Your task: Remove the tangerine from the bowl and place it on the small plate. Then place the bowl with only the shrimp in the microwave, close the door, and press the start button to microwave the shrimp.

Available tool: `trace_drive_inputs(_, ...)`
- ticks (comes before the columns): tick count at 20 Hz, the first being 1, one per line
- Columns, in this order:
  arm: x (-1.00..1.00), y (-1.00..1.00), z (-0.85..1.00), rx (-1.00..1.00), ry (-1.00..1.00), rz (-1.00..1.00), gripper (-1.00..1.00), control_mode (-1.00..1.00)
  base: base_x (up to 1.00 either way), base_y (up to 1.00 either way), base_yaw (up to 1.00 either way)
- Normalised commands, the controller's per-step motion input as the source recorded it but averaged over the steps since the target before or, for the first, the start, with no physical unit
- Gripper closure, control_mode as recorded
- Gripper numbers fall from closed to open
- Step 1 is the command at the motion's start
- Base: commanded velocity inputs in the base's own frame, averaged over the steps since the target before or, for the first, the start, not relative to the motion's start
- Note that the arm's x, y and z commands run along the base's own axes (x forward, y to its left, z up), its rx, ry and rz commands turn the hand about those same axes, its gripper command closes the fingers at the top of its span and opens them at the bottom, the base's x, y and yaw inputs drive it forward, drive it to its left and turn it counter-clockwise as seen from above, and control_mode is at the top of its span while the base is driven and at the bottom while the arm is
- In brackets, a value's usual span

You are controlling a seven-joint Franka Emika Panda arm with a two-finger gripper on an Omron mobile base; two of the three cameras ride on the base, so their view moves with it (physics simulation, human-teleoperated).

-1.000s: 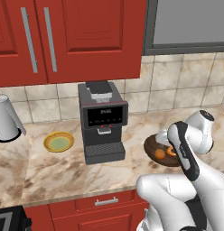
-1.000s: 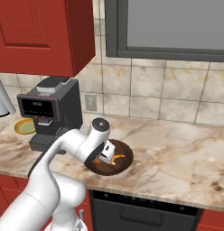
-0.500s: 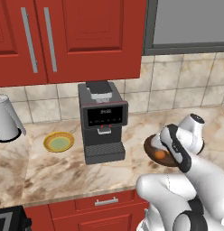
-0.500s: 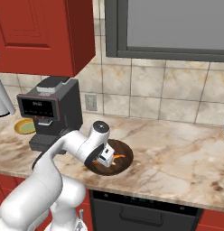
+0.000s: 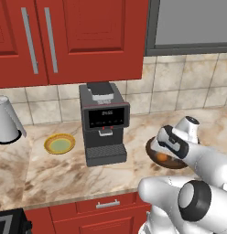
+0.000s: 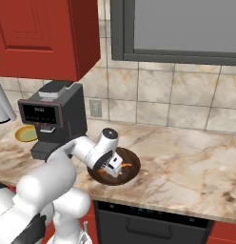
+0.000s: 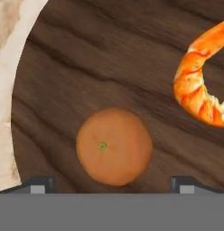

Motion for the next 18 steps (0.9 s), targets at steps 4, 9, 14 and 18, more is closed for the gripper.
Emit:
trace_drive_inputs(4,0.21,0.00,-0.26,0.02,0.06,0.00,-1.00,-1.00,0.00,0.00,0.00)
trace_drive_inputs(9,0.18,0.00,-0.22,0.01,0.03,0.00,-1.00,-1.00,0.00,0.00,0.00)
trace_drive_inputs(14,0.01,0.00,-0.20,0.00,0.02,0.00,1.00,-1.00,0.00,0.00,0.00)
trace_drive_inputs(18,0.00,0.00,0.00,0.00,0.00,0.00,1.00,-1.00,0.00,0.00,0.00)
